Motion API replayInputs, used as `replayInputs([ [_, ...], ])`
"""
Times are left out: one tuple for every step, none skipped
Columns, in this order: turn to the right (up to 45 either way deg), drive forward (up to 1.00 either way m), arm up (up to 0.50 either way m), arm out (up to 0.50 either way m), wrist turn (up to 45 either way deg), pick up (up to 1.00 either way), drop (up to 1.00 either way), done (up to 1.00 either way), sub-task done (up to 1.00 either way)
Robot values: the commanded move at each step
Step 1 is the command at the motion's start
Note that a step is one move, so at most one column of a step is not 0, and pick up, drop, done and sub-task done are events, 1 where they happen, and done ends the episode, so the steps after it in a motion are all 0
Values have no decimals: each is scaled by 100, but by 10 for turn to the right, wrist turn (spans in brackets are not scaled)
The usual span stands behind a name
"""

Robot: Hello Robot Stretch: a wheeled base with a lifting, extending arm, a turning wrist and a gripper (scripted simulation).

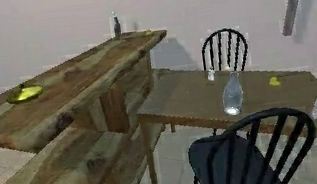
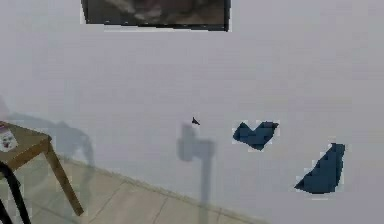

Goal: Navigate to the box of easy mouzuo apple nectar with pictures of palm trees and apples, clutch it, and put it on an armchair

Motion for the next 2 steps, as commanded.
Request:
replayInputs([
  [450,0,0,0,0,0,0,0,0],
  [60,0,0,0,0,0,0,0,0],
])
